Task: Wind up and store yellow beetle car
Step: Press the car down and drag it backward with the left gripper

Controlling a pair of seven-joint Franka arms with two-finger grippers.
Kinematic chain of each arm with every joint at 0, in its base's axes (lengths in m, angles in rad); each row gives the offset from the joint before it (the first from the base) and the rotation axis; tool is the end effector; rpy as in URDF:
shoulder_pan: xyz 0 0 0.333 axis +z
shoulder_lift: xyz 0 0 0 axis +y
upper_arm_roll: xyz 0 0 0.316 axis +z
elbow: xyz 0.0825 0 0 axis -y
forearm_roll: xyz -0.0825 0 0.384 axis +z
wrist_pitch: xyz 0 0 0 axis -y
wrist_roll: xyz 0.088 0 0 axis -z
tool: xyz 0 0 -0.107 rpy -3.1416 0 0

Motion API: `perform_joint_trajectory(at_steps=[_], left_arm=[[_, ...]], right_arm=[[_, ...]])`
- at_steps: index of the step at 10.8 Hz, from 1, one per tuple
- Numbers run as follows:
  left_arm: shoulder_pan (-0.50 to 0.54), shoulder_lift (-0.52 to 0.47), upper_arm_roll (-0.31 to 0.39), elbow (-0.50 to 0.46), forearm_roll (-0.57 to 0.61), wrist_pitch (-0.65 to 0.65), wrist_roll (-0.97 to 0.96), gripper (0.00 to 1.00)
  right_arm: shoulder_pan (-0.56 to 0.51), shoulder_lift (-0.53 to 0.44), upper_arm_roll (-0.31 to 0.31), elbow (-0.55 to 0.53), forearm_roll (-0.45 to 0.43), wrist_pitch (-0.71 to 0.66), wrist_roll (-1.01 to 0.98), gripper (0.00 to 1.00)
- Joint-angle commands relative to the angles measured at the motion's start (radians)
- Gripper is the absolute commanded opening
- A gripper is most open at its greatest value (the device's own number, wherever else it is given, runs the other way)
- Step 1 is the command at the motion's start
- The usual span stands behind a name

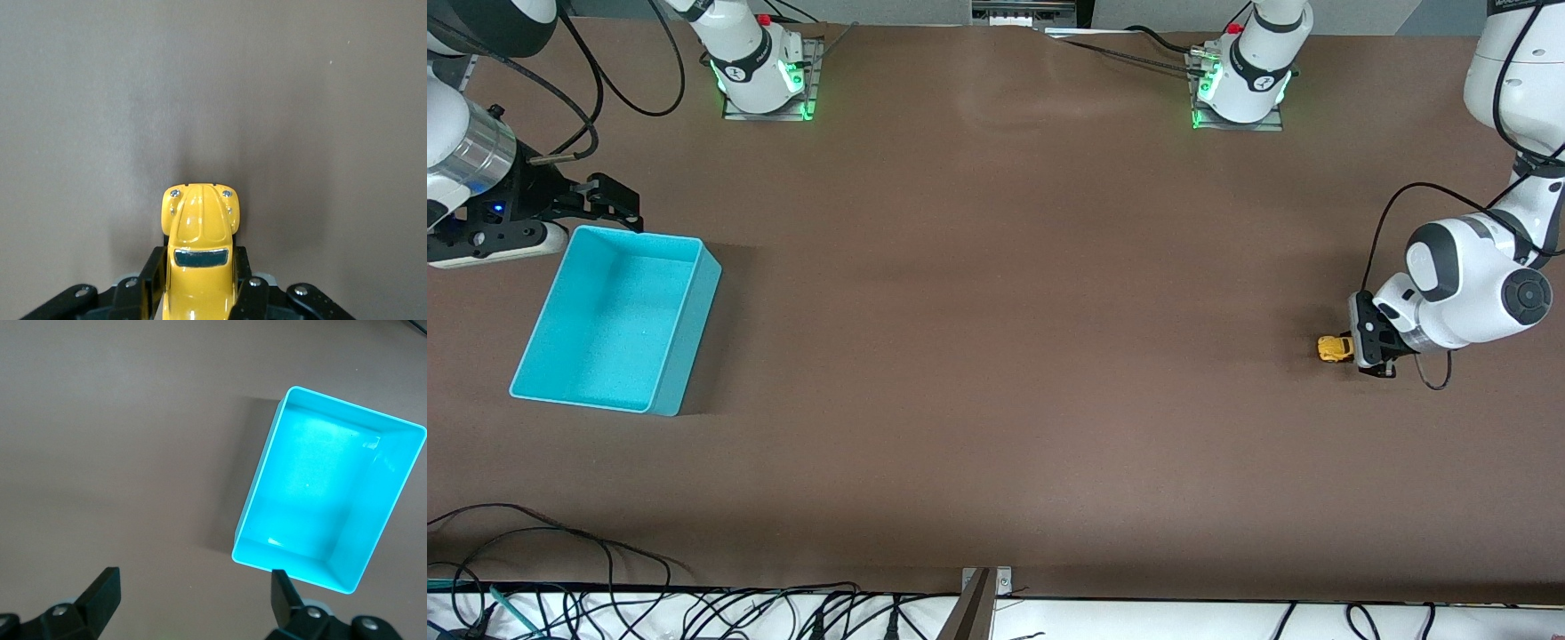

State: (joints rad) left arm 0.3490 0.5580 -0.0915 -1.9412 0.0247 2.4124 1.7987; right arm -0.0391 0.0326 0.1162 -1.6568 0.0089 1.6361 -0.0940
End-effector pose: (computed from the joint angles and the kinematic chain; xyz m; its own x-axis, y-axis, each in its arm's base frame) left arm 0.5916 0.1573 0.1864 0.0241 -0.9984 0.0517 -0.9970 -0.0203 0.0742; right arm 0.5643 0.0436 0.5712 0.9841 0.1697 -0.0516 0.1690 -0.9855 -0.0175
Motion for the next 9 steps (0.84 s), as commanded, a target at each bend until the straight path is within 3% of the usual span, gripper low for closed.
perform_joint_trajectory(at_steps=[1, 9], left_arm=[[0.018, 0.075, 0.004, 0.033, 0.024, 0.024, 0.031, 0.0], [0.024, 0.077, 0.004, 0.042, 0.023, 0.019, 0.096, 0.0]], right_arm=[[0.001, -0.002, -0.001, 0.005, -0.006, -0.012, -0.015, 1.0], [0.001, -0.002, 0.0, 0.005, -0.006, -0.013, -0.013, 1.0]])
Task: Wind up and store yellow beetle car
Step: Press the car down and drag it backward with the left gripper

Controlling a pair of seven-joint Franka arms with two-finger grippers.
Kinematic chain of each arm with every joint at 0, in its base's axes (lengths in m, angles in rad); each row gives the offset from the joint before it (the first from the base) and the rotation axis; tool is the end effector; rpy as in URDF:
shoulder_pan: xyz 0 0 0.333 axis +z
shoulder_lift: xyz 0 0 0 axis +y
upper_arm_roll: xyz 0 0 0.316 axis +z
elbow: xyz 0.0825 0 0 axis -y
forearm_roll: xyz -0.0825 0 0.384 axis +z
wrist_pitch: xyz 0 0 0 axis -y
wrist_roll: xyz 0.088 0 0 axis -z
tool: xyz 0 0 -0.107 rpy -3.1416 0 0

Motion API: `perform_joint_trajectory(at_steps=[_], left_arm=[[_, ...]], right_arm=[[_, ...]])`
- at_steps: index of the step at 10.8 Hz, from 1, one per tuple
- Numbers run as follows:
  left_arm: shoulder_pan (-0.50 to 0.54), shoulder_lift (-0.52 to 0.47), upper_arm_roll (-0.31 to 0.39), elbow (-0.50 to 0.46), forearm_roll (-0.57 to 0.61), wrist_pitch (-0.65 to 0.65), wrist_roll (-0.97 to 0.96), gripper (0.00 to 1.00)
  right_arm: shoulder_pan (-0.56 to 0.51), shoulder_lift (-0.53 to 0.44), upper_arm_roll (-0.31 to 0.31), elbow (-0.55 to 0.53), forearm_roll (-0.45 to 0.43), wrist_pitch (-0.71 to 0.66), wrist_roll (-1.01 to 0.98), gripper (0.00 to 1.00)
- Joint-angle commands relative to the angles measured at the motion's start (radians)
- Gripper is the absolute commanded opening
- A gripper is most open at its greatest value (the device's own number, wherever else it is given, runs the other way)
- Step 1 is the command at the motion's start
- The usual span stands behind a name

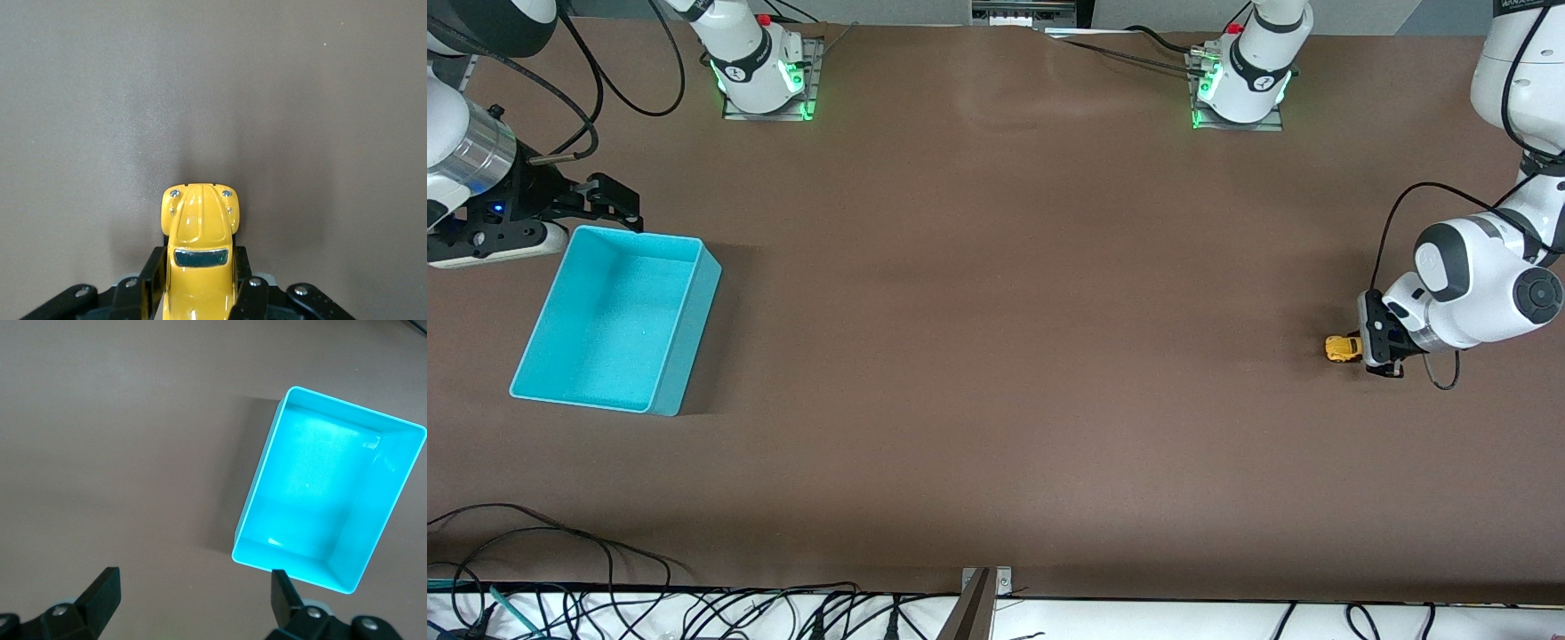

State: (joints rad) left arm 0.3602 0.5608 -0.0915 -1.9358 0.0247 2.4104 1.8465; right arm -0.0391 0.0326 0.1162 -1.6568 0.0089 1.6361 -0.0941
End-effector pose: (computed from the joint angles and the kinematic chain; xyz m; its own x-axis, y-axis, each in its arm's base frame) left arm 0.5911 0.1644 0.1866 -0.0122 -0.9984 0.0551 -0.9973 0.0161 0.0710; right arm 0.5643 0.0436 0.5712 0.9841 0.1698 -0.0516 0.1691 -0.9854 -0.0175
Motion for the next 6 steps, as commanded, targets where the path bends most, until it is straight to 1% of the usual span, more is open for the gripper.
perform_joint_trajectory(at_steps=[1, 6], left_arm=[[0.013, 0.073, 0.004, 0.037, 0.023, 0.021, 0.046, 0.0], [0.022, 0.074, 0.004, 0.037, 0.023, 0.021, 0.051, 0.0]], right_arm=[[-0.001, -0.002, 0.0, 0.005, -0.004, -0.013, -0.013, 1.0], [-0.001, -0.003, -0.001, 0.005, -0.003, -0.013, -0.015, 1.0]])
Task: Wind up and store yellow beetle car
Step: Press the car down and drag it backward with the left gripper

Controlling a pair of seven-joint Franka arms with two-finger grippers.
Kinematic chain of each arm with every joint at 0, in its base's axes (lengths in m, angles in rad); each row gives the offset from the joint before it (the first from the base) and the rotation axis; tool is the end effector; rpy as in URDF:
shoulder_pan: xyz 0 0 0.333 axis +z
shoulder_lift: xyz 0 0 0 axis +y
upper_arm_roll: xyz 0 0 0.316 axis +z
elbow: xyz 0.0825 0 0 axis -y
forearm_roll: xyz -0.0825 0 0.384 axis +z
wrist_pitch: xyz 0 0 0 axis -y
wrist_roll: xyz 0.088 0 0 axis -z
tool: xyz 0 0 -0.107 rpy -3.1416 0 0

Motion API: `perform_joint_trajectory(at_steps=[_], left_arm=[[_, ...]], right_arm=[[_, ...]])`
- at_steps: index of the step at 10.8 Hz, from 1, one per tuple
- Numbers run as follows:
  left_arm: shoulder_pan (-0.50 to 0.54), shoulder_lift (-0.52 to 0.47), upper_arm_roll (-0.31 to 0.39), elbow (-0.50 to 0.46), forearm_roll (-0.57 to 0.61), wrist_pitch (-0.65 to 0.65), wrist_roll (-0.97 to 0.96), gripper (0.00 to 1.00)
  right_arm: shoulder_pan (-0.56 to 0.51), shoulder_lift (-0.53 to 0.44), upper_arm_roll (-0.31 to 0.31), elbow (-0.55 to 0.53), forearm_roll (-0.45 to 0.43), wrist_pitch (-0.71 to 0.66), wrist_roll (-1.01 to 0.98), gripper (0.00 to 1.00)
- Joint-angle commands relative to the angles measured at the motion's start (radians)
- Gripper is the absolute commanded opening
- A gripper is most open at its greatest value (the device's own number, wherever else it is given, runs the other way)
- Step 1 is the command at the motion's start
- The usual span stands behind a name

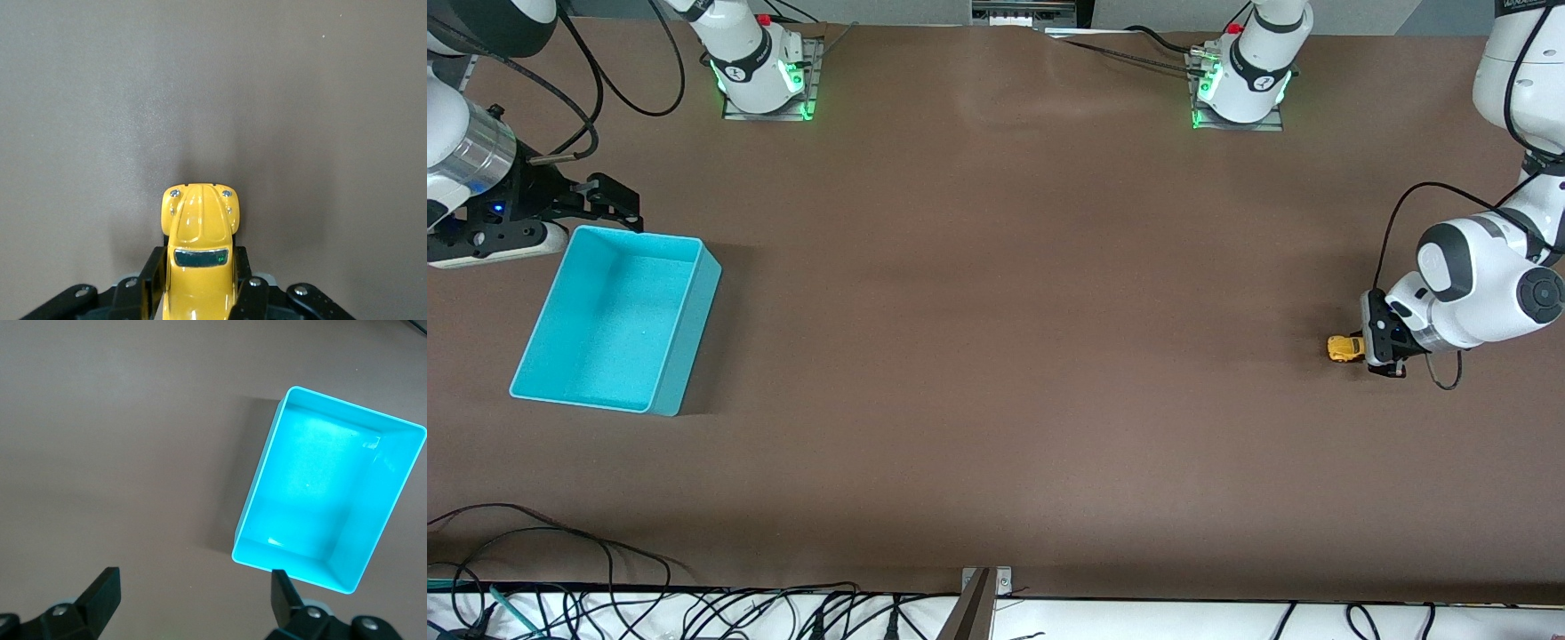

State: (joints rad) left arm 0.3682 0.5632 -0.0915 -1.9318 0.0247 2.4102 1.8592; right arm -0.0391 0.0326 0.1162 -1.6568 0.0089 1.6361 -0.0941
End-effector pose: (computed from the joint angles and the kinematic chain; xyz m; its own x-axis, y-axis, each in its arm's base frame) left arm 0.5908 0.1695 0.1866 -0.0168 -0.9983 0.0558 -0.9974 0.0206 0.0689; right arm 0.5643 0.0436 0.5712 0.9841 0.1698 -0.0516 0.1691 -0.9854 -0.0175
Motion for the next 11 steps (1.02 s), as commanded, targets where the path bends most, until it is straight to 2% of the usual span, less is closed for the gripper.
perform_joint_trajectory(at_steps=[1, 5, 6, 7, 8, 9, 10, 11], left_arm=[[0.014, 0.072, 0.004, 0.033, 0.024, 0.021, 0.038, 0.0], [0.015, 0.072, 0.004, 0.033, 0.024, 0.021, 0.038, 0.01], [0.015, 0.072, 0.004, 0.033, 0.023, 0.021, 0.038, 0.05], [0.015, 0.07, 0.004, 0.034, 0.023, 0.021, 0.037, 0.17], [0.015, 0.064, 0.004, 0.037, 0.024, 0.021, 0.038, 0.4], [0.015, 0.06, 0.004, 0.051, 0.024, 0.004, 0.038, 0.67], [0.018, 0.057, 0.003, 0.062, 0.023, -0.021, 0.043, 1.0], [0.021, 0.052, 0.001, 0.077, 0.018, -0.055, 0.043, 1.0]], right_arm=[[-0.001, -0.003, -0.001, 0.005, -0.003, -0.013, -0.015, 1.0], [-0.001, -0.003, -0.001, 0.005, -0.003, -0.013, -0.015, 1.0], [-0.001, -0.003, -0.001, 0.005, -0.003, -0.013, -0.015, 1.0], [-0.001, -0.003, -0.001, 0.005, -0.003, -0.013, -0.016, 1.0], [-0.001, -0.002, -0.001, 0.005, -0.003, -0.013, -0.019, 1.0], [-0.001, -0.002, -0.003, 0.005, -0.003, -0.013, -0.021, 1.0], [-0.001, -0.002, -0.001, 0.005, -0.003, -0.013, -0.021, 1.0], [-0.001, -0.002, -0.003, 0.005, -0.003, -0.013, -0.021, 1.0]])
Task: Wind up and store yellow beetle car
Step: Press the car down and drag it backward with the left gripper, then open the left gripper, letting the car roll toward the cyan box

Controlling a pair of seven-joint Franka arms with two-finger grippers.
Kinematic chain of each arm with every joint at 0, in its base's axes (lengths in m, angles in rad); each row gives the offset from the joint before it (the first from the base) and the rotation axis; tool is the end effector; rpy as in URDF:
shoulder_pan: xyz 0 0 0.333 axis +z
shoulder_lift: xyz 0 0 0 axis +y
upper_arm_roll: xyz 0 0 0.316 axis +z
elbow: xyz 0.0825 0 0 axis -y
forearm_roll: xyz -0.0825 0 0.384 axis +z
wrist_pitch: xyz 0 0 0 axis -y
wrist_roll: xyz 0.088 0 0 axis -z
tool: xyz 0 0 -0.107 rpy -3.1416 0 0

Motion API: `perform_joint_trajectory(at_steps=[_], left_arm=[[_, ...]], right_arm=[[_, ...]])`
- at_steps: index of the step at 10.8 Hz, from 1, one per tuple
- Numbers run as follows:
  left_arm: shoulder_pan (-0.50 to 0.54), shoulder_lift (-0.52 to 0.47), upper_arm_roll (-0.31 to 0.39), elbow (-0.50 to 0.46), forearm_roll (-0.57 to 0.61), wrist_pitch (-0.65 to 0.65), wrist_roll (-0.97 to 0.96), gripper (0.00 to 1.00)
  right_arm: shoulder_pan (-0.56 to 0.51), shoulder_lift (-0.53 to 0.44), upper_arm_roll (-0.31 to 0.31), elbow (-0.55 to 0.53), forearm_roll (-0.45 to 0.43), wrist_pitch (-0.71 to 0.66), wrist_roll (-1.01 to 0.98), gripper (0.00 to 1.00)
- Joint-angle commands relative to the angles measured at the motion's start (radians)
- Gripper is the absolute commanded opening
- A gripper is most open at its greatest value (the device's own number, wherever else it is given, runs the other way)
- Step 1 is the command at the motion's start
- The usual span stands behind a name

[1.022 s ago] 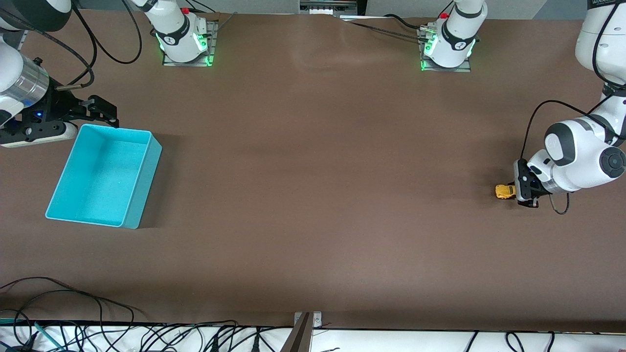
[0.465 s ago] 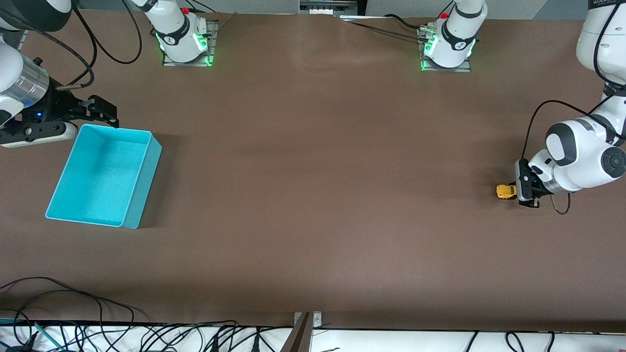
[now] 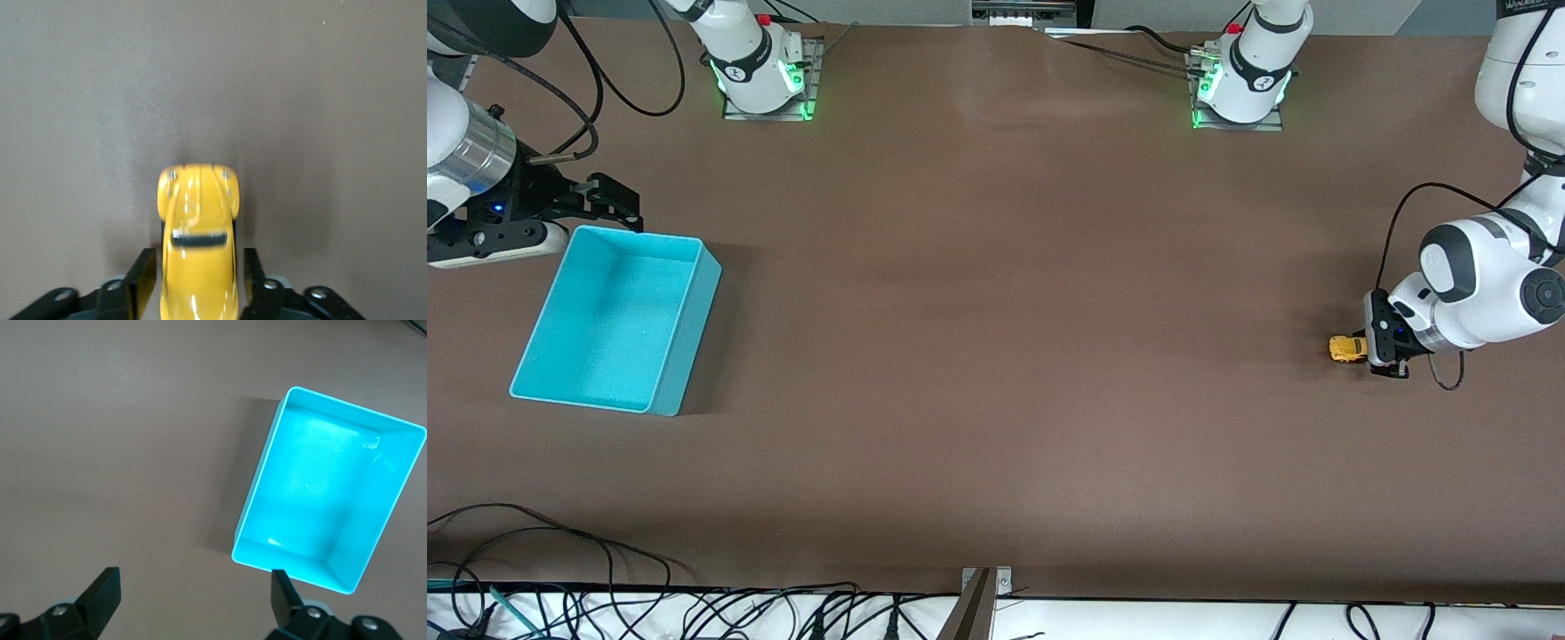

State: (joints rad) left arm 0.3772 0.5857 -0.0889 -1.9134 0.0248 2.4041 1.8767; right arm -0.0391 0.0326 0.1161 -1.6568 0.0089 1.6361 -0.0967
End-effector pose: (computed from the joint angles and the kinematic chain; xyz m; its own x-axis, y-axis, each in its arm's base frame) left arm 0.5914 0.1772 0.1792 -0.0219 -0.9979 0.0604 -0.9966 0.0265 0.0776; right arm 0.5643 0.0435 0.5712 0.9837 0.1723 -0.0516 0.1716 -0.9850 -0.0177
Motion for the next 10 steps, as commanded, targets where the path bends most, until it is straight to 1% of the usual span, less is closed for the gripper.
perform_joint_trajectory(at_steps=[1, 5, 6, 10], left_arm=[[0.012, 0.016, -0.003, 0.069, 0.014, -0.083, 0.022, 1.0], [0.003, -0.065, -0.008, 0.074, 0.012, -0.189, -0.014, 1.0], [0.003, -0.084, -0.008, 0.091, 0.012, -0.253, -0.057, 1.0], [0.0, -0.099, -0.026, 0.249, 0.023, -0.535, -0.2, 1.0]], right_arm=[[-0.001, -0.002, -0.003, 0.005, -0.003, -0.013, -0.018, 1.0], [-0.001, -0.002, -0.003, 0.005, -0.003, -0.013, -0.018, 1.0], [-0.001, -0.002, -0.003, 0.005, -0.003, -0.013, -0.02, 1.0], [-0.001, -0.002, -0.003, 0.005, -0.003, -0.013, -0.02, 1.0]])
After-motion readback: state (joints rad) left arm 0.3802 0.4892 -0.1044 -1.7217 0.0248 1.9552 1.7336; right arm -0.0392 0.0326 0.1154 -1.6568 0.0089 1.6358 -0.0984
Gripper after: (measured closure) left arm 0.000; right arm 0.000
